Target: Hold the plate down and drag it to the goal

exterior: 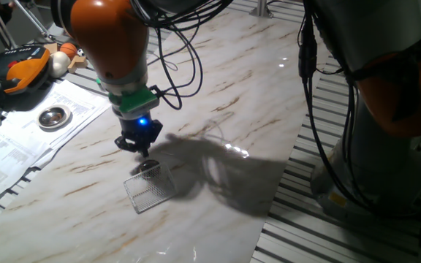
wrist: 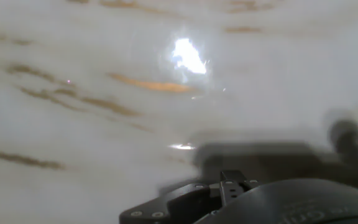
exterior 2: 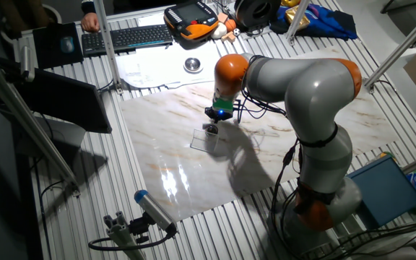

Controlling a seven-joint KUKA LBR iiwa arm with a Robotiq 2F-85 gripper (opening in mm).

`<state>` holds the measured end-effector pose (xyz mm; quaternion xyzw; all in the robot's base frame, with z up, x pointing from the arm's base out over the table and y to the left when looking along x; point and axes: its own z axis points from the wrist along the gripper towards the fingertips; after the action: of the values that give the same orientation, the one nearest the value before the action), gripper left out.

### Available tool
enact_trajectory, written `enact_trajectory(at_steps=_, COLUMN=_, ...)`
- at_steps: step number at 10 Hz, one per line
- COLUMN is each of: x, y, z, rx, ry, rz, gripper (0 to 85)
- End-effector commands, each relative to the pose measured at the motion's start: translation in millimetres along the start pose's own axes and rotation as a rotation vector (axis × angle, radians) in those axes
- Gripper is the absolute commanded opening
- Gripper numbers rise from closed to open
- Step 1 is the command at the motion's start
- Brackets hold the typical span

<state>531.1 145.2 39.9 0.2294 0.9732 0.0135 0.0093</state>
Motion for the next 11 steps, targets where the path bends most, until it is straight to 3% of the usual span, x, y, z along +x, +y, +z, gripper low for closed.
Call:
enact_trajectory(at_steps=1, x=-0.8, y=-0.3, z=0.9, rx=0.006, ry=-0.003, rz=-0.003, gripper=0.0)
enact_trajectory(at_steps=3, x=3.9, y=2.4, z=7.1, rx=0.019, ry=-0.022, rz=-0.005, gripper=0.0)
enact_trajectory(at_steps=6, x=4.0, y=1.6, z=11.5, rx=0.010, ry=-0.040, rz=-0.003, gripper=0.0)
enact_trajectory(at_steps=8, x=4.2, y=1.0, z=12.6, rx=0.008, ry=-0.039, rz=-0.004, gripper=0.0)
enact_trajectory(at_steps=11, x=12.4, y=1.8, z=18.6, rx=0.004, ry=-0.042, rz=-0.001, gripper=0.0)
